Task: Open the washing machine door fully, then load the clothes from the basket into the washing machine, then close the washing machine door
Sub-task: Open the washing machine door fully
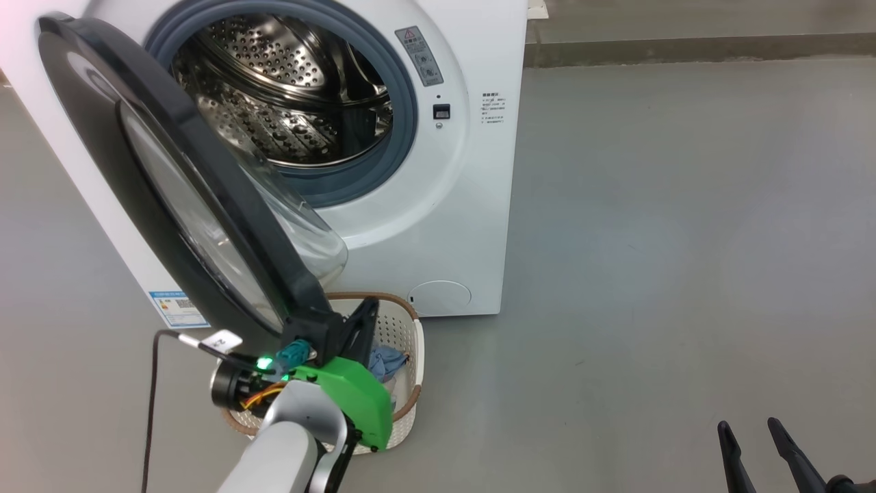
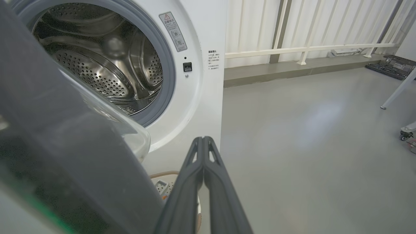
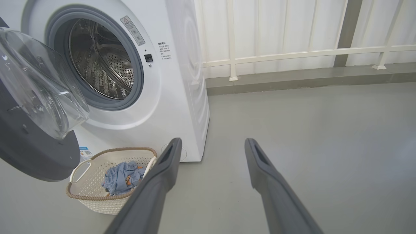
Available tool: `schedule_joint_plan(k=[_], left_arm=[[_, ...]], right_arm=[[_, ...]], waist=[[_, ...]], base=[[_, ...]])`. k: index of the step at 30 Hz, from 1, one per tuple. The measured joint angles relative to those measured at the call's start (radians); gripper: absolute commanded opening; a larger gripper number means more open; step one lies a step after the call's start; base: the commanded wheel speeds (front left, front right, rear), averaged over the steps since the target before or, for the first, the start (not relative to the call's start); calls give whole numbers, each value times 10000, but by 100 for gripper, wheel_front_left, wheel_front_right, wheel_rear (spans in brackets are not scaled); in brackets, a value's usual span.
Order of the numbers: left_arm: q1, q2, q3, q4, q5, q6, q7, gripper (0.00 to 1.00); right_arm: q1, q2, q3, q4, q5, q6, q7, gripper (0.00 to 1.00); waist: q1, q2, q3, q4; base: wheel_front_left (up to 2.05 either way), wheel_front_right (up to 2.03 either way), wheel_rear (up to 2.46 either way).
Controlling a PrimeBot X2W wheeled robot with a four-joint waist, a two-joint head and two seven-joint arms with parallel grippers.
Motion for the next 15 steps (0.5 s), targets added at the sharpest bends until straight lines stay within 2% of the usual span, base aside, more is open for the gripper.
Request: schedule_joint_plan(k=[15], left_arm=[[-143,12,123,708,-8,316,-439,0]], right_arm=[[1,4,46,-4,4,0,0,100]], waist=[[0,0,-10,87]], base=[[0,0,0]])
